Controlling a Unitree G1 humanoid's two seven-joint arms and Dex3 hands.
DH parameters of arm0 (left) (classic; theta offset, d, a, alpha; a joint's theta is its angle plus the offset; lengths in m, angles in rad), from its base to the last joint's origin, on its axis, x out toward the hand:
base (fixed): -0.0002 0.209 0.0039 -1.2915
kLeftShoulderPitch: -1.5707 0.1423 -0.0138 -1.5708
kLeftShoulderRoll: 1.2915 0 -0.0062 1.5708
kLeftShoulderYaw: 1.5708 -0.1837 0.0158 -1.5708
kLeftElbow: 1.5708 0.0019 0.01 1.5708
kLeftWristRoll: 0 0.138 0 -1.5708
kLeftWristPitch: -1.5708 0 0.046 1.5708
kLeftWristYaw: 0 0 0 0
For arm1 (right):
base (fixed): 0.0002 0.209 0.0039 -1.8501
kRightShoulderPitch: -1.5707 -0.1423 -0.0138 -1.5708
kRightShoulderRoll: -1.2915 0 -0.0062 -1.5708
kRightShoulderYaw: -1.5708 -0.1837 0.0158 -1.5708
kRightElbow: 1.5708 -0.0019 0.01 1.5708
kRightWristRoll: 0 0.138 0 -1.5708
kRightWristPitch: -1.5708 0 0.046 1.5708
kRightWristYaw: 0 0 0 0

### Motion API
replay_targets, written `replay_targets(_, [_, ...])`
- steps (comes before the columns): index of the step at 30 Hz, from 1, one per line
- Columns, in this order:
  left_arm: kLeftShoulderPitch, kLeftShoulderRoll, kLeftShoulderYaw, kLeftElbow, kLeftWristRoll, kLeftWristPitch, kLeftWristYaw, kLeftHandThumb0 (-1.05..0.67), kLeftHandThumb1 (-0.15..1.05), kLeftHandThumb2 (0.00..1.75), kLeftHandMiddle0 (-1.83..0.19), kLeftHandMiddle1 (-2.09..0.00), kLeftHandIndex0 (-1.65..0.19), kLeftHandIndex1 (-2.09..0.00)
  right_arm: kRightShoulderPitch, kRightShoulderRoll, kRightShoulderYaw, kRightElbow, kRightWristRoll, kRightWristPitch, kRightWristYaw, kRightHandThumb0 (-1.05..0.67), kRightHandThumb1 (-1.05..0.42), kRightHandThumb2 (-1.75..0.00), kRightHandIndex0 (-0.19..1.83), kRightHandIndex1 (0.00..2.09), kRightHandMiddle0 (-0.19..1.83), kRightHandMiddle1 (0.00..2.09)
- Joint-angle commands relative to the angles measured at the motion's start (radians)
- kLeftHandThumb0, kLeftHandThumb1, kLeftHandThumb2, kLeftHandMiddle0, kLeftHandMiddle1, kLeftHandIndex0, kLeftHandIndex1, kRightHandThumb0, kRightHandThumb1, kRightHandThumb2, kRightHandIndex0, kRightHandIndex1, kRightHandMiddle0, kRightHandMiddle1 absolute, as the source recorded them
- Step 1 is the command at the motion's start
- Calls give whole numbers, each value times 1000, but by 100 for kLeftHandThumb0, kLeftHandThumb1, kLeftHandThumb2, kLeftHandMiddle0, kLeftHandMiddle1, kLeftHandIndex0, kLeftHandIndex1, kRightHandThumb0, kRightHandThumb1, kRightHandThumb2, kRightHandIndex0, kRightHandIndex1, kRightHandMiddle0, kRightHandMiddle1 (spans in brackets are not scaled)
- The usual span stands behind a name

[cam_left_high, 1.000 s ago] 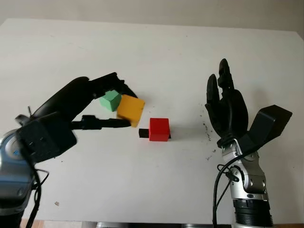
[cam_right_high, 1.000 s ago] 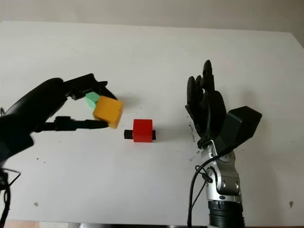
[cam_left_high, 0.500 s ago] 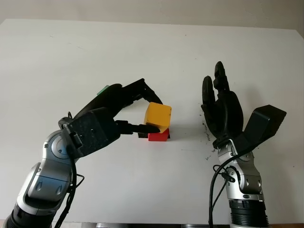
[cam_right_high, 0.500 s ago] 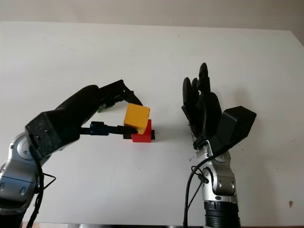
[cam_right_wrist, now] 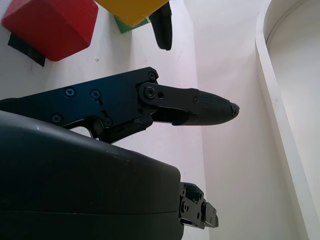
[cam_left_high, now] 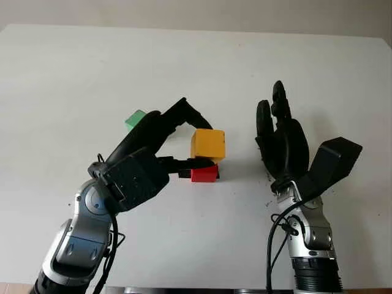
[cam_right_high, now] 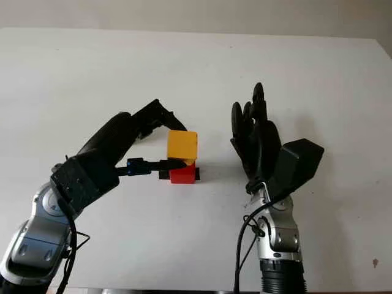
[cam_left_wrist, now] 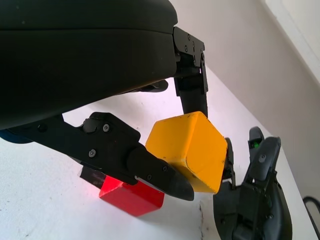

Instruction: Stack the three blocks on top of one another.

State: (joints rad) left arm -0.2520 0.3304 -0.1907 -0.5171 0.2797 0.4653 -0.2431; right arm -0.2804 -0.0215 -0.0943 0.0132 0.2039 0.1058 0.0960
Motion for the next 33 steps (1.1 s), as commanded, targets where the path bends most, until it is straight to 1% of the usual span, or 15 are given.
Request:
replay_targets(1, [6, -16, 14, 2, 1, -15, 15, -39, 105, 14, -22, -4, -13, -190, 3, -2, -4, 2, -4, -15, -1, -63, -105, -49, -19, 0, -19, 0])
replay_targets(6, [4, -29, 24, 15, -5, -20, 18, -39, 105, 14, -21, -5, -9, -189, 6, -5, -3, -5, -21, -5, -15, -63, -105, -48, -19, 0, -19, 0])
replay_targets(12, [4, -32, 26, 20, -9, -11, 7, -38, 105, 13, -22, -5, -9, -189, 5, -4, -6, -17, -19, 14, -29, -62, -105, -45, -19, 0, -19, 0])
replay_targets(19, [-10, -33, 34, 19, -67, 77, -48, -39, 105, 8, -23, -6, -14, -185, 9, -5, -6, -21, -15, 11, -26, -61, -105, -45, -19, 0, -19, 0])
replay_targets(23, [-29, -29, 35, 32, -95, 131, -74, -40, 104, 6, -24, -6, -20, -173, 14, -10, -5, -27, -20, 15, -26, -62, -105, -45, -19, 0, -19, 0])
replay_targets(27, [-42, -36, 43, 60, -134, 145, -86, -43, 103, 5, -25, -6, -26, -166, 17, -11, -6, -33, -20, 17, -27, -62, -105, -45, -19, 0, -19, 0])
replay_targets(33, [-51, -32, 41, 78, -153, 146, -84, -45, 104, 6, -25, -5, -29, -163, 22, -15, -5, -37, -21, 11, -22, -61, -105, -45, -19, 0, -19, 0])
